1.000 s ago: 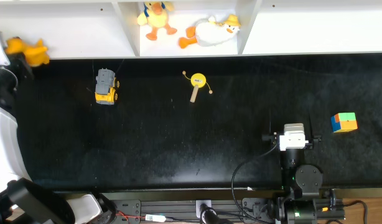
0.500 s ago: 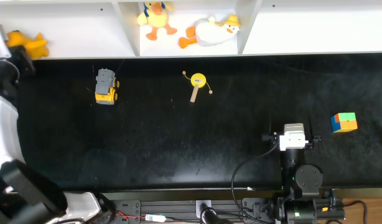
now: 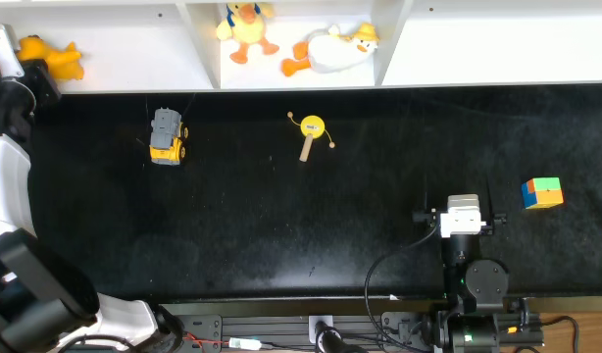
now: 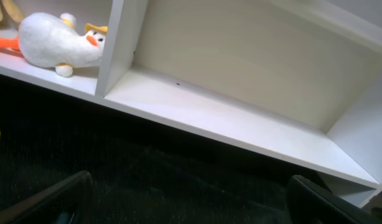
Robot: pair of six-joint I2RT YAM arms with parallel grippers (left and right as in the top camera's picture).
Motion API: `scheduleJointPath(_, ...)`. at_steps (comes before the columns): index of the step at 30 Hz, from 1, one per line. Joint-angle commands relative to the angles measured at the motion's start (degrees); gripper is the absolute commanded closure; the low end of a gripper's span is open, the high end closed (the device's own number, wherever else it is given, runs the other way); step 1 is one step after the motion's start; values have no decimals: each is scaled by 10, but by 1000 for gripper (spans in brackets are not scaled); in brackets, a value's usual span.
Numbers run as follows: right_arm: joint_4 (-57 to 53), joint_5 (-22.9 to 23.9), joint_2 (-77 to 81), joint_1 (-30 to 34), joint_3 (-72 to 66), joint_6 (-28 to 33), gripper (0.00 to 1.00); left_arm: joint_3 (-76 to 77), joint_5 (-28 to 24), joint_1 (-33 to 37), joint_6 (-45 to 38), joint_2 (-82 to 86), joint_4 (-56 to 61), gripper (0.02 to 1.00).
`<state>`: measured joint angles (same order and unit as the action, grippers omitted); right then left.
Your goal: Store Toys
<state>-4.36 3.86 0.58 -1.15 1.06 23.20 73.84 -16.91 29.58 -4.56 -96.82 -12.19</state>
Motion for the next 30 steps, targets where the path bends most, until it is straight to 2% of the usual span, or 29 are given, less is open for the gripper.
scheduleJointPath(1, 2, 4, -3, 1, -8, 2, 7, 12, 1, -5, 6, -10, -4, 862)
scheduleJointPath(3, 2, 4, -3, 1, -8, 2, 5, 12, 2, -8, 5, -10, -3, 862)
scheduleJointPath(4, 2, 4, -3, 1, -8, 2, 5, 12, 3, -10, 5, -10, -1, 842)
scheduleJointPath(5, 2, 4, -3, 1, -8, 2, 5, 12, 4, -14, 5, -10, 1, 779)
scheduleJointPath(8, 2, 4, -3, 1, -8, 2, 5, 12, 11, -21, 1, -10, 2, 763)
scheduleJointPath(10, 2, 4, -3, 1, -8, 2, 5, 12, 20, -25, 1, -10, 3, 687)
scheduleJointPath(11, 2, 4, -3, 1, -8, 2, 5, 12, 21, -27, 1, -10, 4, 577)
scheduleJointPath(13, 2, 4, -3, 1, -8, 1, 5, 12, 21, -30, 1, -10, 6, 185)
scheduleJointPath(14, 2, 4, -3, 1, -8, 2, 5, 12, 21, -31, 1, -10, 6, 20)
scheduleJointPath(21, 2, 4, -3, 1, -8, 2, 5, 11, 21, -36, 1, 9, -21, 20)
scheduleJointPath(24, 2, 4, -3, 1, -8, 2, 5, -2, 48, -36, 1, 44, -44, 20)
scheduleJointPath(27, 2, 4, -3, 1, -8, 2, 7, -44, 85, -35, -1, 100, -56, 20)
scheduleJointPath(30, 2, 4, -3, 1, -8, 2, 3, -147, 87, -35, 0, 195, -58, 20)
